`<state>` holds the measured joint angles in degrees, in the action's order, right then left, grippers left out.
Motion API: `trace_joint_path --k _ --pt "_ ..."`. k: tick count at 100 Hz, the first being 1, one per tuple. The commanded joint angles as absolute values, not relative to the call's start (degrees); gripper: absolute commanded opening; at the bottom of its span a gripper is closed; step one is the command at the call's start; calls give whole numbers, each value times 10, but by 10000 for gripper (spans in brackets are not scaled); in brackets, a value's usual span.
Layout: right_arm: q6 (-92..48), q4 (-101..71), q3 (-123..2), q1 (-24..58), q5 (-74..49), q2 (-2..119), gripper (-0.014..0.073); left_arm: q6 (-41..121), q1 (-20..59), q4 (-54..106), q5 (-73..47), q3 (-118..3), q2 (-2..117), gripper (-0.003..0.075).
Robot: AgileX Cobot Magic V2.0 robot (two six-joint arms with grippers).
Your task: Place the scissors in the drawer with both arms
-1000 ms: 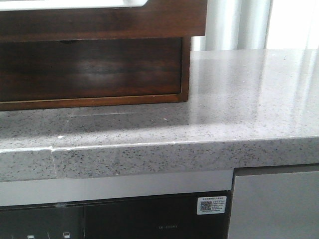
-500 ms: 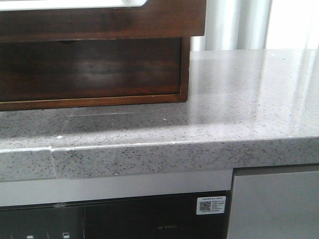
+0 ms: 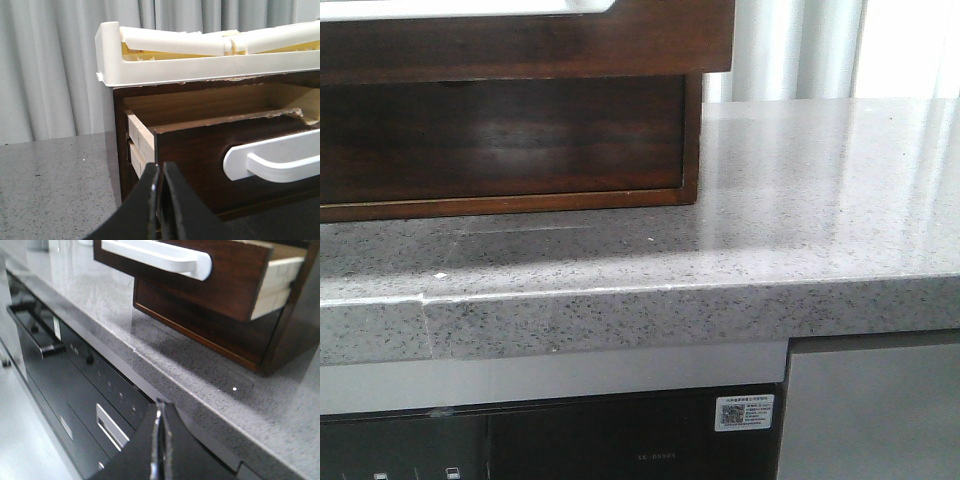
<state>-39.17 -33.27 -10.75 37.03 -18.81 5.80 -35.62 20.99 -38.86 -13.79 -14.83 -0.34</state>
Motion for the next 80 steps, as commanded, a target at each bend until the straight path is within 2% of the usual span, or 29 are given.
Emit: trace_joint_path --k 1,80 --pt "-393 -389 -94 370 -101 64 -62 -362 215 -390 -106 -162 -16 -19" --pt "-393 -402 -63 370 -97 64 -66 -362 215 -366 -106 -162 -16 -20"
